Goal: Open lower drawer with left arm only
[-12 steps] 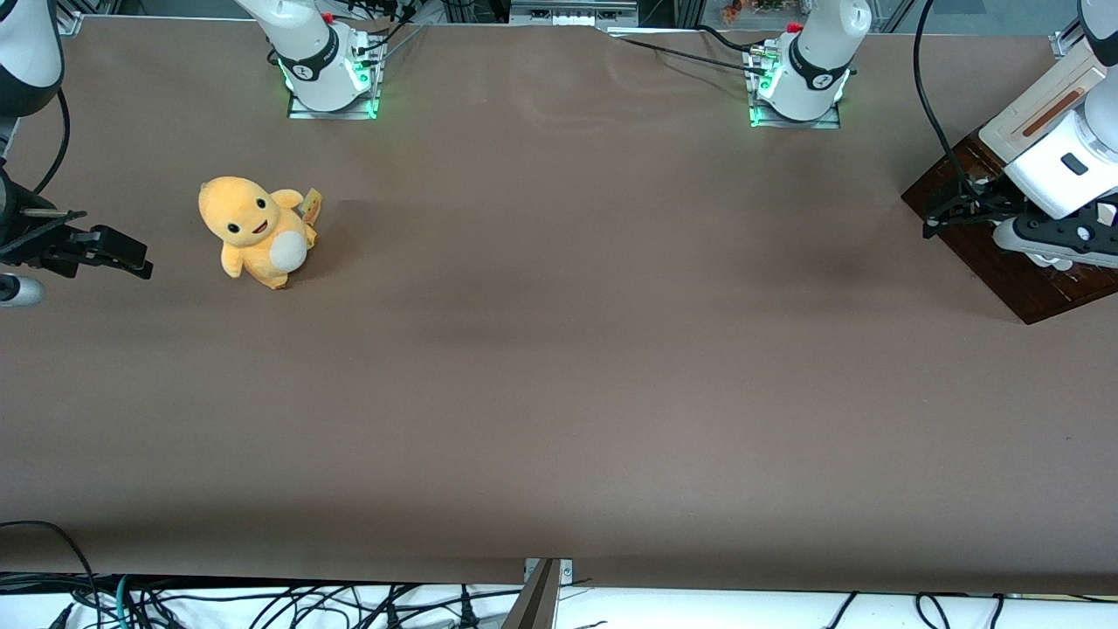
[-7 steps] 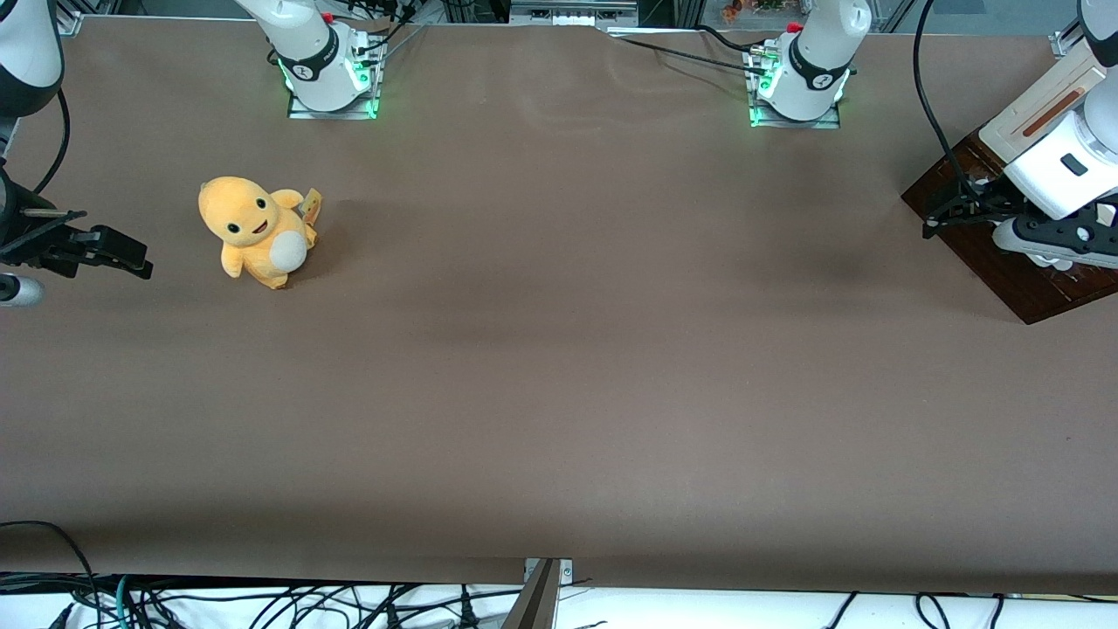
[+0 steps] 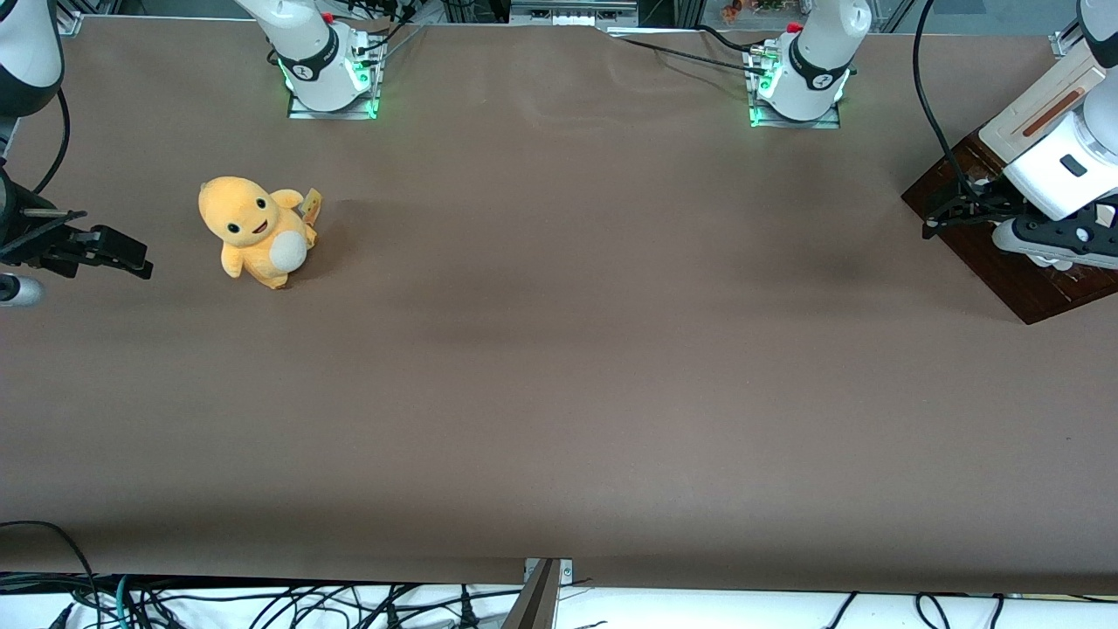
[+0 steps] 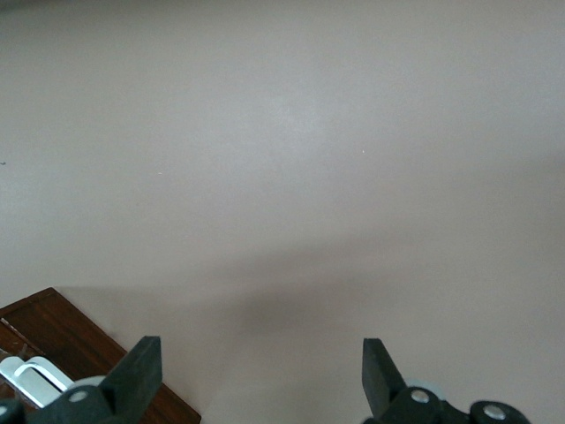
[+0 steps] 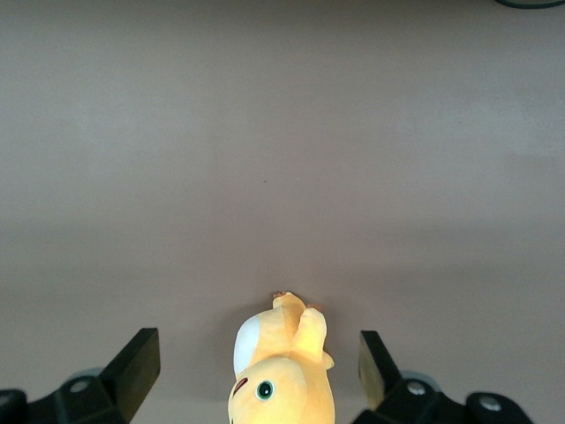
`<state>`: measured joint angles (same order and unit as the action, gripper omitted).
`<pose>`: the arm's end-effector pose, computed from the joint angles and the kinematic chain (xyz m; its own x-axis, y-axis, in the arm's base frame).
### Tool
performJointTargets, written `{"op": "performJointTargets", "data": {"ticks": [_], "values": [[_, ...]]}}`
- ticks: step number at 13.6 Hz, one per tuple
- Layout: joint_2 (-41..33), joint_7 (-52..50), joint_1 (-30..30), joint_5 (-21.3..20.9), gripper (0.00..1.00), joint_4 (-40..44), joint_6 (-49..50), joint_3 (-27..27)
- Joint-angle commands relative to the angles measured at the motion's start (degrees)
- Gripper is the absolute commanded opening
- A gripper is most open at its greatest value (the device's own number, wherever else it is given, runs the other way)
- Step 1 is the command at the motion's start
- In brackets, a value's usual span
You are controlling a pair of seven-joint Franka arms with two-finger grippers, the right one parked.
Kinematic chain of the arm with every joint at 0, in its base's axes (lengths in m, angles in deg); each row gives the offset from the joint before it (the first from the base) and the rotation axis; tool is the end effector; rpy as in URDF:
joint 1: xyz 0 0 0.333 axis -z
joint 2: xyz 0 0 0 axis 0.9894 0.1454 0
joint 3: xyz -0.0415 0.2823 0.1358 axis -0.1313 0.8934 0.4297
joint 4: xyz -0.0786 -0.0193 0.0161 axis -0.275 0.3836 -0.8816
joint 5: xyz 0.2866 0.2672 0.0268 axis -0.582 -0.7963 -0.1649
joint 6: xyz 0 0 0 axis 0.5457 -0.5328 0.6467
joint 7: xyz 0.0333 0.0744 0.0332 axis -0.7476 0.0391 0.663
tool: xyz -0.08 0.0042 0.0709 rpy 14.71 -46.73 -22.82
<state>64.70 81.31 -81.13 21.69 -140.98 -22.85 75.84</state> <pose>0.5609 -0.0202 0.5830 0.9837 -0.1797 -0.0071 -0.1798 -0.9836 -0.0111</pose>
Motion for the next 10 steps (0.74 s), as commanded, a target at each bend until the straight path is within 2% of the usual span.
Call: {"op": "performJointTargets", "data": {"ticks": [1, 10], "values": [[0.90, 0.16, -0.50, 1.14, 1.00, 2.71, 0.97, -0.09], [1.26, 0.25, -0.50, 0.35, 1.00, 3.15, 1.05, -0.09]]}}
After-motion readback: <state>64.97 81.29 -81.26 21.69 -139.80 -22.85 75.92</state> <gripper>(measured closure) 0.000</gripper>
